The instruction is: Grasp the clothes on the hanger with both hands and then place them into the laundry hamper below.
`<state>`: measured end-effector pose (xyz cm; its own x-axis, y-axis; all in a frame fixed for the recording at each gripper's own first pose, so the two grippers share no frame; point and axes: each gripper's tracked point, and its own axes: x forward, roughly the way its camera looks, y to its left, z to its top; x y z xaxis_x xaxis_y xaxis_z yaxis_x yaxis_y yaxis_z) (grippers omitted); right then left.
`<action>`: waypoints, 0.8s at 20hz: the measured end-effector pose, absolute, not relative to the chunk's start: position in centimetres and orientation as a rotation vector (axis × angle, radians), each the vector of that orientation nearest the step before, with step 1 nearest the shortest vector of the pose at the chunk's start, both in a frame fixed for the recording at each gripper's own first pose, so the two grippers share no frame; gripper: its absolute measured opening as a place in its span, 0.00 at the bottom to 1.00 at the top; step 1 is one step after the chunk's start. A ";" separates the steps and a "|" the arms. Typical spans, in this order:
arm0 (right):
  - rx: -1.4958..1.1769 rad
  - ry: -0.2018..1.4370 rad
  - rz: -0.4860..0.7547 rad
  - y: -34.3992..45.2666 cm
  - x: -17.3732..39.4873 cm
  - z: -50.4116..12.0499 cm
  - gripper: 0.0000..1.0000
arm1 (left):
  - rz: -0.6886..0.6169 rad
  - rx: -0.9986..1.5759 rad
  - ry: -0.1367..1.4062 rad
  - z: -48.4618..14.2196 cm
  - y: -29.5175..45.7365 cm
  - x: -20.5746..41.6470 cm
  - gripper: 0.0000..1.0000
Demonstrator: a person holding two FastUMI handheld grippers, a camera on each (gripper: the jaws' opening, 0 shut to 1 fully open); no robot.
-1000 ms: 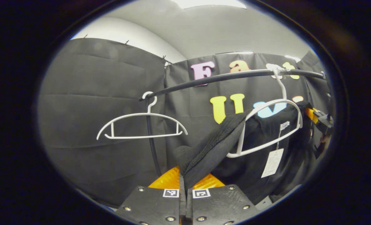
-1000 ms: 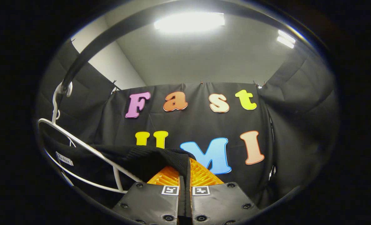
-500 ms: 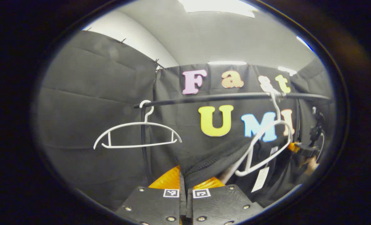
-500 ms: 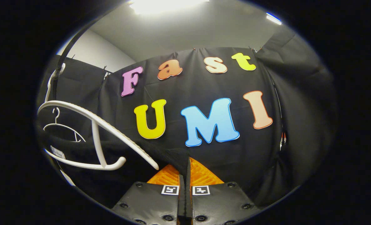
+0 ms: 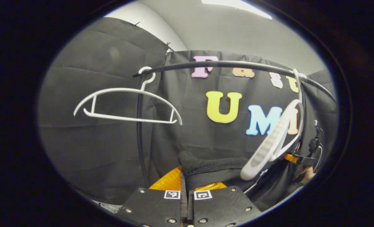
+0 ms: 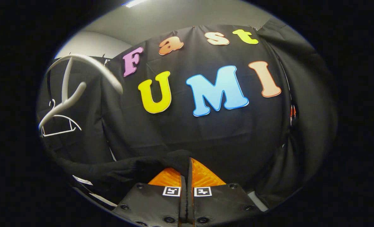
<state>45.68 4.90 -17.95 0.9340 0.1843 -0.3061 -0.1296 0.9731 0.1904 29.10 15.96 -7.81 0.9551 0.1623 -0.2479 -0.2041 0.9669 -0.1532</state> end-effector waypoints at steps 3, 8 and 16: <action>0.149 0.354 0.171 5.0 43.0 -19.8 0.00 | 0.168 -0.173 0.265 -10.3 15.6 27.0 0.01; 0.115 0.390 0.214 6.3 38.0 -21.2 0.01 | 0.114 -0.186 0.314 -13.2 12.7 23.9 0.01; 0.079 0.430 0.308 10.1 28.2 -22.7 0.01 | -0.040 -0.223 0.400 -19.1 4.7 19.7 0.02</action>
